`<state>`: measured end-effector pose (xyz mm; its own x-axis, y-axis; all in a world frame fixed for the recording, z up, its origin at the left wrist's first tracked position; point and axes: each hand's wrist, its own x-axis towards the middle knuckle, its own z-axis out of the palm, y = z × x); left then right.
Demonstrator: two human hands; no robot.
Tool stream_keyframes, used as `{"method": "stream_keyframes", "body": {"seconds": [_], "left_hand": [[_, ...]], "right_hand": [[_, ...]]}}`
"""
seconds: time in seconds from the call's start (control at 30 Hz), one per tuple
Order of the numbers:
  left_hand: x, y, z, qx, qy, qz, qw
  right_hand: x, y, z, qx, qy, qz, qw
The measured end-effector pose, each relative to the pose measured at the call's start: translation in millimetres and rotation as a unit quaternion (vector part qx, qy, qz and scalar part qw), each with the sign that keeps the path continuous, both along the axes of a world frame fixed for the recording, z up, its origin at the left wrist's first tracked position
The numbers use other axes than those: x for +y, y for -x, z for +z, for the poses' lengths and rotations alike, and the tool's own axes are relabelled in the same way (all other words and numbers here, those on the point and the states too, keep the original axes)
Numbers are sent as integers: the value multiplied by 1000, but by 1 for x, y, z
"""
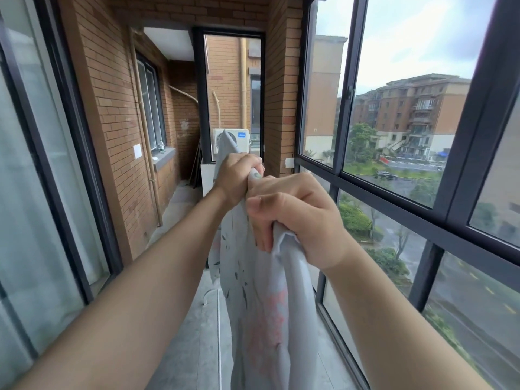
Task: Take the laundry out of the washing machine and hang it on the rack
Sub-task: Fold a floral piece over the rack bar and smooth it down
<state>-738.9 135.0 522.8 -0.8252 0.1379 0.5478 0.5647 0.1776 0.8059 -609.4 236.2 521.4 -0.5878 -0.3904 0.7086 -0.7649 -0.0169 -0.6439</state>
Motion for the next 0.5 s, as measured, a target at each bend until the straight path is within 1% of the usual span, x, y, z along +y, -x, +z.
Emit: {"method": "stream_keyframes", "body": {"seconds": [0.13,0.2,0.27,0.4,0.5], "left_hand": [[1,1,4,-3,-6,-10,1000],[0,1,4,-1,2,3,1000],[-1,1,4,-11,1,-14,1000],[-6,2,4,-78,-43,-49,995],[-8,8,0,-33,-33,-25,999]], "right_hand": [[3,-4,5,-1,-40,-14,999],[3,-6,9,-8,-69,-5,998],[3,-9,10,-24,-82,14,996],[3,-17,6,-30,-98,15,995],[3,-24,1,-34,-85,14,996]]}}
